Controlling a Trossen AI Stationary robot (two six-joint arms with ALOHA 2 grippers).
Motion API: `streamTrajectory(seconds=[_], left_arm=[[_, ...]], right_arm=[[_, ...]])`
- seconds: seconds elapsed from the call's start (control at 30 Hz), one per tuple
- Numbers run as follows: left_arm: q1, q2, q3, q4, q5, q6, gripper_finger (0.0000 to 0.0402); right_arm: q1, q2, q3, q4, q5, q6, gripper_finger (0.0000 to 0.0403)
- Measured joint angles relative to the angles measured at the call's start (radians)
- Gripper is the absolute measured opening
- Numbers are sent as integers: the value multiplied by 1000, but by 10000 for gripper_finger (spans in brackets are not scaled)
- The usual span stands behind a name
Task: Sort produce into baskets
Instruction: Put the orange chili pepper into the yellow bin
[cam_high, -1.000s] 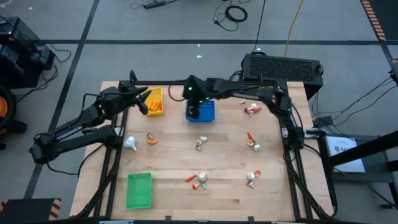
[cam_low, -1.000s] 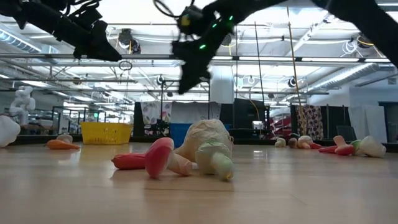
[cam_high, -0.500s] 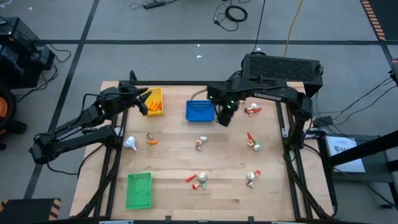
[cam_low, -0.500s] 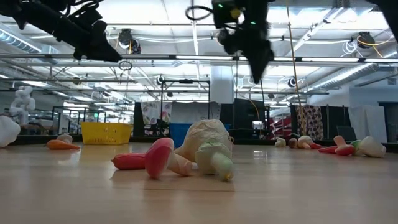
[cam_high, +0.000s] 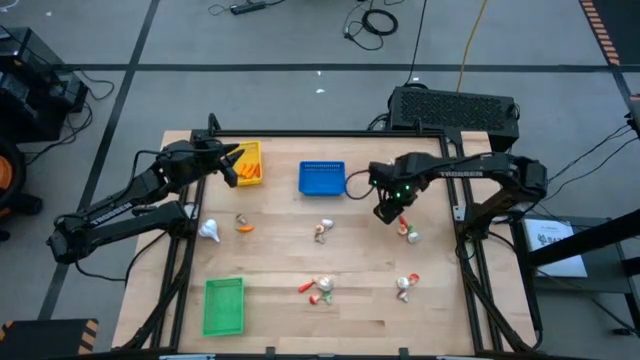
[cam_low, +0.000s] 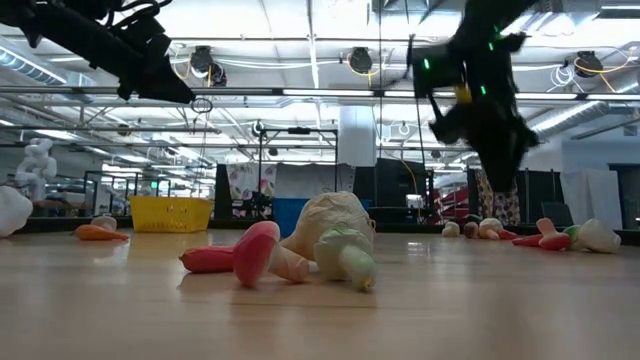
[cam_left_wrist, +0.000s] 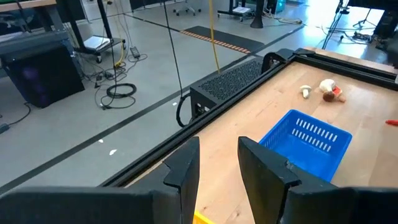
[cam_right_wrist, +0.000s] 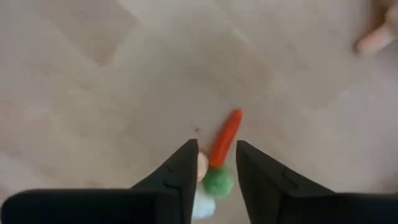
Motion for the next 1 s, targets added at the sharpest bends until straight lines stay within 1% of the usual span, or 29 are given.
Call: streamTrajectory(seconds=[0.13, 0.3, 0.4, 0.5, 0.57, 0.73, 0.83, 0.93, 1.0], left_arm=[[0, 0, 1, 18, 0, -17, 118], [0, 1, 1, 33, 0, -25, 118], [0, 6, 1, 36, 0, -25, 118], [0, 13, 1, 37, 0, -26, 118], [0, 20, 1, 36, 0, -26, 118], [0, 33, 1, 38, 0, -25, 118], [0, 33, 1, 43, 0, -25, 118], [0, 34, 1, 42, 0, -25, 118], [-1, 34, 1, 42, 0, -25, 118]], right_arm=[[0, 4, -119, 121, -48, 11, 145], [0, 5, -188, 135, -37, 34, 190], [0, 5, -214, 145, -14, 52, 201], [0, 5, -237, 204, -17, 52, 203], [0, 5, -244, 244, -18, 52, 200], [0, 9, -247, 249, -15, 60, 179], [0, 9, -247, 238, -3, 80, 150], [0, 9, -247, 232, 36, 98, 116], [0, 9, -259, 247, 35, 111, 93]])
